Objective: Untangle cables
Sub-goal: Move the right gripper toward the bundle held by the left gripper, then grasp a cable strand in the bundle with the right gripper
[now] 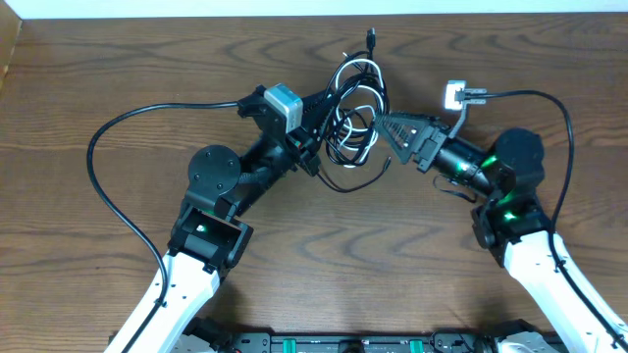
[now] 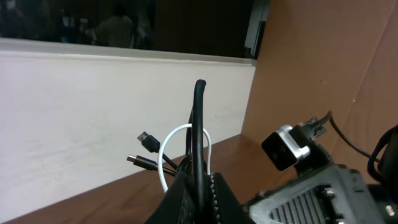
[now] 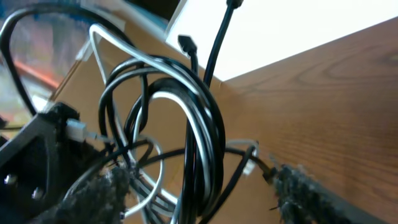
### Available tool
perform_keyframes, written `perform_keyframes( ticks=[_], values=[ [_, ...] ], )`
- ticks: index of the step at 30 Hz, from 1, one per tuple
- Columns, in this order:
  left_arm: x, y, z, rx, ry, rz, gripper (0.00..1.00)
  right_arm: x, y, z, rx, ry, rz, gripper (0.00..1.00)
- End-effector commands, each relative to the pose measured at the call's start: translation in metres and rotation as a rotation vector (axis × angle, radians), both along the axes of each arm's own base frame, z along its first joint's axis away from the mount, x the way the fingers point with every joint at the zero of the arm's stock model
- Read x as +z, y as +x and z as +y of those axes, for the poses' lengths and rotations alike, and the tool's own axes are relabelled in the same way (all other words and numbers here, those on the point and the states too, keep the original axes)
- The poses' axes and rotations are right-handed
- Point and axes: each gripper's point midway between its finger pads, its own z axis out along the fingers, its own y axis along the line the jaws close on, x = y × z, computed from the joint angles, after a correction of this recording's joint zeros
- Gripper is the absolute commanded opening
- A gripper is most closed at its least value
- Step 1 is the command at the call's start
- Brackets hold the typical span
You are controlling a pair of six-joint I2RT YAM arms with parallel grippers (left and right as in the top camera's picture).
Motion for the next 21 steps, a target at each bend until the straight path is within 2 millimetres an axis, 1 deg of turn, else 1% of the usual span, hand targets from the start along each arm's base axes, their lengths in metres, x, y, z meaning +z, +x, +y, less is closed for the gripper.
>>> perform_keyframes(
  ticks=[1, 4, 6, 7, 11, 15, 21],
  values=[
    [0.018, -0.003, 0.003, 0.001, -0.068, 0.004, 0.07, 0.007, 0.008, 0.002, -0.072, -0.004, -0.028, 0.63],
    [0.017, -0.003, 0.003, -0.001, -0.074, 0.013, 0.08, 0.007, 0.009, 0.003, -0.079, -0.004, -0.027, 0.40],
    [0.016, -0.003, 0.003, -0.001, -0.073, 0.015, 0.07, 0.007, 0.009, 0.002, -0.082, -0.004, -0.027, 0.33],
    [0.016, -0.002, 0.003, -0.001, -0.073, 0.016, 0.08, 0.007, 0.009, 0.002, -0.082, -0.004, -0.027, 0.26],
    [0.012, -0.001, 0.000, -0.014, -0.077, 0.036, 0.08, 0.007, 0.010, 0.002, -0.085, -0.004, -0.026, 0.10],
    [0.005, 0.003, -0.002, -0.013, -0.070, 0.055, 0.08, 0.007, 0.010, 0.002, -0.085, -0.004, -0.026, 0.02],
    [-0.001, 0.008, -0.004, -0.014, -0.074, 0.082, 0.08, 0.007, 0.010, 0.002, -0.085, -0.005, -0.027, 0.01]
  ],
)
